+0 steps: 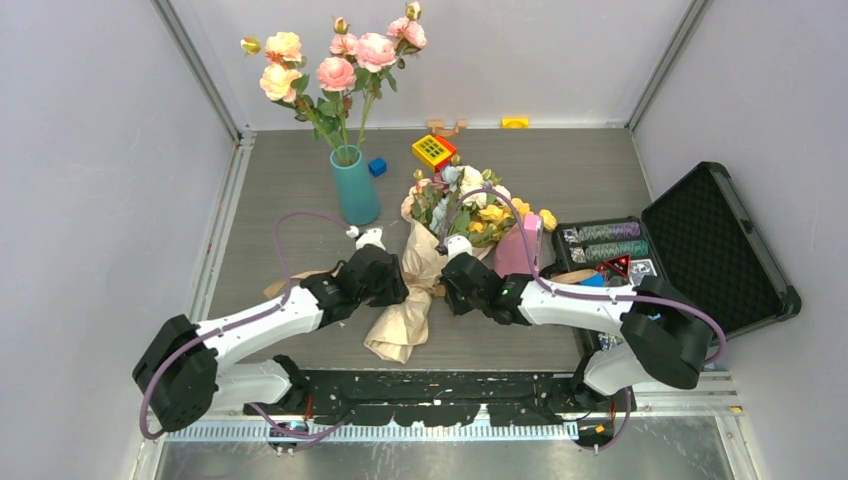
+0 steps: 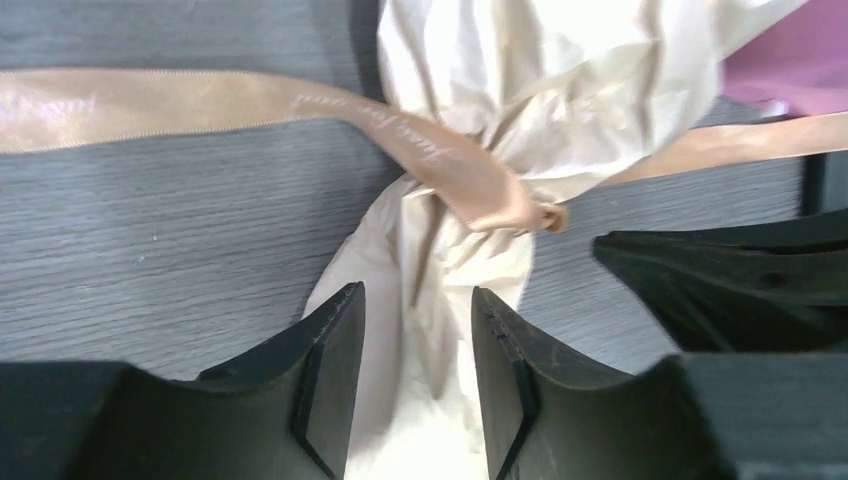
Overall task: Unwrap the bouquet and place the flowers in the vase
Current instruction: Untie the ribbon from the wrapping paper.
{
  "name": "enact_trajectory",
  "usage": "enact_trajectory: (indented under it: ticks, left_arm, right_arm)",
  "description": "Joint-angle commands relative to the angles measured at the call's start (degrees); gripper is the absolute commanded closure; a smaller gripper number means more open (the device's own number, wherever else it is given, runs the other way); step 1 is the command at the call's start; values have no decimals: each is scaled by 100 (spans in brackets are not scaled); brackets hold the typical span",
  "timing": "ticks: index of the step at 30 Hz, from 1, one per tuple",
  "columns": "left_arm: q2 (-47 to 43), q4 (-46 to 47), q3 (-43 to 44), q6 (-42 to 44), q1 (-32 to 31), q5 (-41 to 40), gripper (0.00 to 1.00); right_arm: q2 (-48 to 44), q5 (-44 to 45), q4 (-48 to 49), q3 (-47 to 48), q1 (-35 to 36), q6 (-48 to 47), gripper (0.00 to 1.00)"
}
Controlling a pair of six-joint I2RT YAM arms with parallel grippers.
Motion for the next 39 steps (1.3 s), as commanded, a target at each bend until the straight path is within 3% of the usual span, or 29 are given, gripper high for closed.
enact_trajectory:
  ticks: [1,9,15,28,39]
  left_arm:
    - [-337,-662,653,458,24,-127,53]
    - [394,-551,1293,656,31,91,47]
    - [1185,-413,1694,668,58,246,48]
    - [1462,-335,1645,576,101,147,55]
    - [1388,-335,1534,545,108,82,73]
  right_arm:
    - [-258,-64,403,-51,11,172,99]
    - [-181,-333,628,153,-198,146,77]
    - [17,-594,871,348,-354,89,71]
    - [402,-974,1095,533,-542,41,69]
    - [578,-1362,1168,590,-543,42,71]
